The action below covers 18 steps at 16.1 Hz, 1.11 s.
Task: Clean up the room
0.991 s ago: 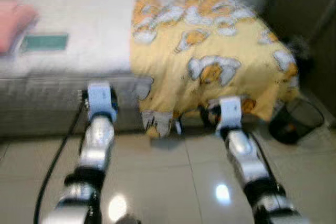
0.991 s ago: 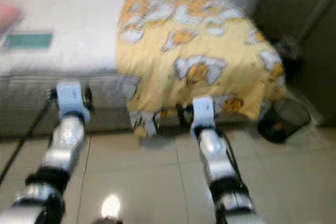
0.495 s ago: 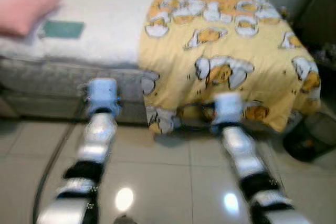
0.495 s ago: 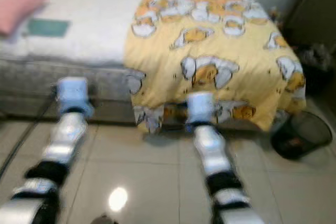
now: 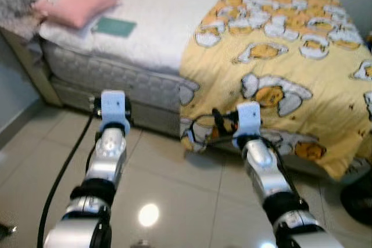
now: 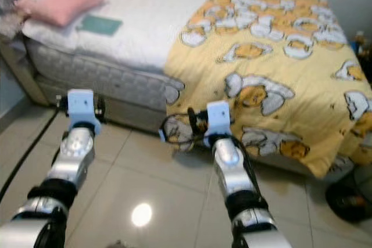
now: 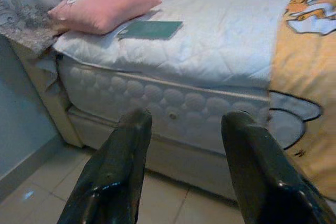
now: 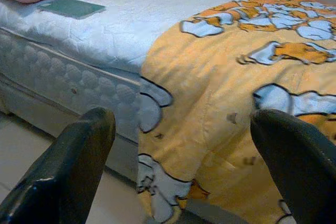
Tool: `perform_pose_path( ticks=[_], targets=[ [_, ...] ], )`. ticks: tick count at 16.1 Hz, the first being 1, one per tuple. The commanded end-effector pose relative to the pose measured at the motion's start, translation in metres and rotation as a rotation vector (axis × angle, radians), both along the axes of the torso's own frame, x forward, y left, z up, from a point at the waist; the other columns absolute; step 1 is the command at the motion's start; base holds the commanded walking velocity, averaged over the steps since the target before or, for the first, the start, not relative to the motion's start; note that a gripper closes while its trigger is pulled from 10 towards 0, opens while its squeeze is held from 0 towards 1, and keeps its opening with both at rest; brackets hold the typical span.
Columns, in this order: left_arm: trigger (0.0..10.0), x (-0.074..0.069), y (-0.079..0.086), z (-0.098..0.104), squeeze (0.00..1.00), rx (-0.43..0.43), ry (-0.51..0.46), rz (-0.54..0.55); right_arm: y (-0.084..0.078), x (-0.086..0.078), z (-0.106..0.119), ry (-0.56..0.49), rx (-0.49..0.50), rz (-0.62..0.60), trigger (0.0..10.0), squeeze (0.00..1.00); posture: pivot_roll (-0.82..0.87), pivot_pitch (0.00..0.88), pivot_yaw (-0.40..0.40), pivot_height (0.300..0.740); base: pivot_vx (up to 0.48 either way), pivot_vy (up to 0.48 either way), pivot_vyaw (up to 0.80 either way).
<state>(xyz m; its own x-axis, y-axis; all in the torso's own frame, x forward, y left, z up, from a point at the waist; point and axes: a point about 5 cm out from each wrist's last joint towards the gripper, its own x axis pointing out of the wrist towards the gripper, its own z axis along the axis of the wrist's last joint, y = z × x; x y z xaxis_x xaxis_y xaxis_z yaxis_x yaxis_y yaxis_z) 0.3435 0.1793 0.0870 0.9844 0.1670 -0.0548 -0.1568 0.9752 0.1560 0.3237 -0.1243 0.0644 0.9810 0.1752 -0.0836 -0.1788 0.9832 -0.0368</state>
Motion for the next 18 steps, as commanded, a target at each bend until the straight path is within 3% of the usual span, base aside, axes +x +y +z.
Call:
perform_pose_path(
  ticks=[1, 5, 9, 13, 14, 15, 16, 17, 18],
  targets=[
    [10.0, 0.003, -0.012, -0.001, 0.00, 0.008, 0.019, -0.039, -0.010, -0.001, -0.001, -0.005, -0.006, -0.026, 10.0, 0.00, 0.05, 0.000, -0.020, 0.740, 0.274, -0.390, 0.61],
    [10.0, 0.003, -0.011, -0.002, 0.00, -0.022, 0.018, -0.032, -0.008, -0.001, -0.002, 0.003, -0.010, -0.014, 10.0, 0.00, 0.05, 0.000, -0.019, 0.740, 0.292, -0.377, 0.60],
    [10.0, -0.008, -0.013, -0.021, 0.00, -0.042, 0.082, -0.007, -0.014, -0.001, -0.006, 0.029, 0.008, -0.040, 10.0, 0.00, 0.05, 0.000, -0.012, 0.740, 0.188, -0.065, 0.59],
    [10.0, -0.016, -0.008, -0.025, 0.00, 0.065, 0.070, -0.039, -0.018, -0.005, -0.014, 0.079, 0.048, -0.054, 10.0, 0.00, 0.06, 0.000, -0.019, 0.740, 0.000, 0.000, 0.59],
    [10.0, -0.027, -0.002, -0.030, 0.00, 0.099, 0.077, -0.077, -0.026, -0.011, -0.018, 0.094, 0.057, -0.071, 10.0, 0.00, 0.06, 0.000, -0.021, 0.740, 0.000, 0.000, 0.59],
    [10.0, -0.051, 0.007, -0.040, 0.00, 0.118, 0.097, -0.142, -0.037, -0.027, -0.026, 0.107, 0.039, -0.080, 10.0, 0.00, 0.06, 0.000, -0.028, 0.740, 0.000, 0.000, 0.59],
    [10.0, -0.083, 0.012, -0.056, 0.00, 0.084, 0.165, -0.217, -0.049, -0.051, -0.041, 0.144, -0.016, -0.067, 10.0, 0.00, 0.06, 0.000, -0.031, 0.740, 0.000, 0.000, 0.58],
    [10.0, -0.105, 0.004, -0.063, 0.00, -0.004, 0.179, -0.289, -0.059, -0.072, -0.057, 0.198, -0.045, -0.071, 10.0, 0.00, 0.06, 0.000, -0.023, 0.740, 0.000, 0.000, 0.57],
    [10.0, -0.110, -0.003, -0.063, 0.00, -0.042, 0.165, -0.296, -0.063, -0.081, -0.063, 0.220, -0.055, -0.072, 10.0, 0.00, 0.07, 0.000, -0.031, 0.740, 0.000, 0.000, 0.57]
  ],
)
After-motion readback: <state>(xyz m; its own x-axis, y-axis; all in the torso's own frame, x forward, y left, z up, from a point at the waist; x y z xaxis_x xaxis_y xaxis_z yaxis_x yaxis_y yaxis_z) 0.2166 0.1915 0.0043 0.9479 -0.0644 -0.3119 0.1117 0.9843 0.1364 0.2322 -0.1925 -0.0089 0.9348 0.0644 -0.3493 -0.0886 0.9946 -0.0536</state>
